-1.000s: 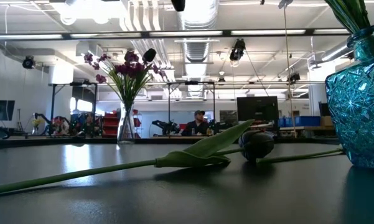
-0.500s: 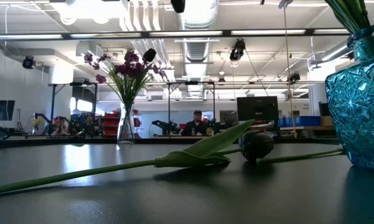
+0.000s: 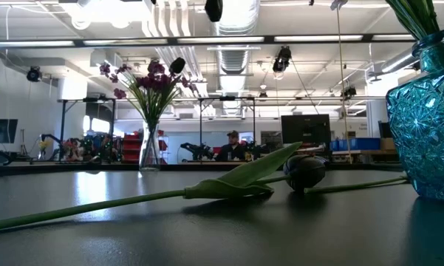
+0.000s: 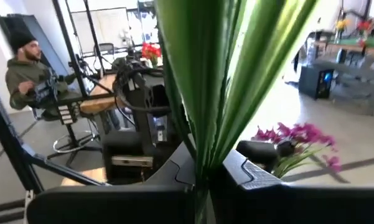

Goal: Sort flowers into vase by color
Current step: Put the white flowers into the blue vase

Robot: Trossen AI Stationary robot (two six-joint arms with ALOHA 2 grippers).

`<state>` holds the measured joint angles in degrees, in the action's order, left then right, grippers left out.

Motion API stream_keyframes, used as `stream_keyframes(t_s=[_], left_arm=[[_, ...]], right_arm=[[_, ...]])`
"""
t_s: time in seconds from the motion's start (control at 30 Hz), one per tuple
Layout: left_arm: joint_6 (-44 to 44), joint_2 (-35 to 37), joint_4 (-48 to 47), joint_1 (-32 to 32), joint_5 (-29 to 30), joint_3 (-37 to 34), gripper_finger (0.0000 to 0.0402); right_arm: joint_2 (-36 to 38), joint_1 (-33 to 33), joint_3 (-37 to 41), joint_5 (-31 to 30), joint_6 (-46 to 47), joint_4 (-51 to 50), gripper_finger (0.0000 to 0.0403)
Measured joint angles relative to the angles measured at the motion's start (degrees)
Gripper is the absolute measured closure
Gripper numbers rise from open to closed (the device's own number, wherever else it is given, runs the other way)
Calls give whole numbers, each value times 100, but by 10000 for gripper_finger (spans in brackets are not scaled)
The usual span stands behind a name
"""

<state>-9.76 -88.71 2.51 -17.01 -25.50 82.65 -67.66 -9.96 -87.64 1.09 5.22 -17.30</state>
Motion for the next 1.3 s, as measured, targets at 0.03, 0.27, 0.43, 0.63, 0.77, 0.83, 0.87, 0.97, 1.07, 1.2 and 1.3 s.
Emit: stream_keyframes(t_s=[0.03, 0.27, 0.43, 0.63, 0.77, 0.83, 0.87, 0.97, 1.07, 1.2, 1.3], left_arm=[[4, 0, -14, 25, 139, -2, 345], [219, 2, -74, 295, 1024, -176, 297], [177, 4, 150, 464, 1412, -424, 283], [170, 41, 196, 537, 1707, -433, 282], [153, 114, 182, 537, 1756, -404, 282], [150, 170, 192, 535, 1761, -401, 282], [132, 199, 192, 535, 1764, -398, 282], [107, 251, 183, 537, 1766, -398, 282], [87, 309, 160, 537, 1766, -398, 282], [85, 367, 157, 537, 1768, -396, 282], [86, 404, 118, 535, 1768, -396, 282]], right_arm=[[121, 31, 0, -59, -77, -125, 388], [959, 452, 409, -586, -377, -656, 389], [1602, 1045, 1325, -1281, -184, -675, 390], [2499, 2037, 2453, -2401, 270, -601, 390], [3083, 2728, 3091, -3154, 515, -630, 390], [3372, 3037, 3380, -3424, 622, -655, 390], [3518, 3170, 3518, -3512, 682, -652, 390], [3864, 3506, 3889, -3617, 848, -651, 390], [4088, 3747, 4193, -3625, 1110, -648, 390], [4147, 4063, 4483, -3538, 1490, -584, 390], [4039, 4373, 4722, -3405, 1776, -398, 390]])
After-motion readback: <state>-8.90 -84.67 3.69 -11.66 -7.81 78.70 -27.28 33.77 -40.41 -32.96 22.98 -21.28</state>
